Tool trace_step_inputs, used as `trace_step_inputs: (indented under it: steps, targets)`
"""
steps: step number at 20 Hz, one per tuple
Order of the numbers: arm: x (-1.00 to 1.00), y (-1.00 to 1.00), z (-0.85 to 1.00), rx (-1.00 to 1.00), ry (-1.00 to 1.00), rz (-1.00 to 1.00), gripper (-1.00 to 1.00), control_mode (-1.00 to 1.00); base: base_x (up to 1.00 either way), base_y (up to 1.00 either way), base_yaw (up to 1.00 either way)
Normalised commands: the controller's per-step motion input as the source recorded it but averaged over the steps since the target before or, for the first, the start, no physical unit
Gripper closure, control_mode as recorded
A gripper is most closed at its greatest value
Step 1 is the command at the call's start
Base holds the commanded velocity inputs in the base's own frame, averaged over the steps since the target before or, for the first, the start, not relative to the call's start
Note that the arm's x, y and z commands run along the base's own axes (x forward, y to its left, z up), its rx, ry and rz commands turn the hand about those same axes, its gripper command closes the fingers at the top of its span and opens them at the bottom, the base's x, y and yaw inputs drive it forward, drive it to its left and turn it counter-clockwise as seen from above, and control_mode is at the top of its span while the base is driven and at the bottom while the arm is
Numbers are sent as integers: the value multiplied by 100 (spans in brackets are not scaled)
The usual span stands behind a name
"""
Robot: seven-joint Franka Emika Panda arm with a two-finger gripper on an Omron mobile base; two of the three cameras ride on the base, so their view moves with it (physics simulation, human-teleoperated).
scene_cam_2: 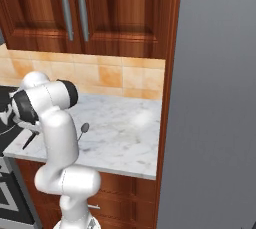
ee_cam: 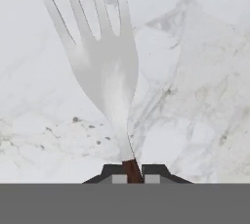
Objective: Take the fork and place it on the left side of the plate. Then take the spoon and place it on the right side of the plate. Make sure they're directly next to the plate.
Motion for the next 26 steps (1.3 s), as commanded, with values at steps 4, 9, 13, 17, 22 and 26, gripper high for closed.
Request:
trace_step_inputs:
  steps: [4, 9, 13, 17, 22, 26]
  targets:
    - [-18, -33, -26, 2, 0, 0, 100, -100, 0, 0, 0]
    - [-22, -33, 17, 9, 0, 0, 100, -100, 0, 0, 0]
    - [-33, -39, 31, 11, -3, 0, 100, -100, 0, 0, 0]
    - [-35, -43, 32, 6, -16, 0, 100, -100, 0, 0, 0]
    - [-35, -44, 33, 7, -24, 1, 100, -100, 0, 0, 0]
    - [-34, -44, 36, 9, -20, 3, 100, -100, 0, 0, 0]
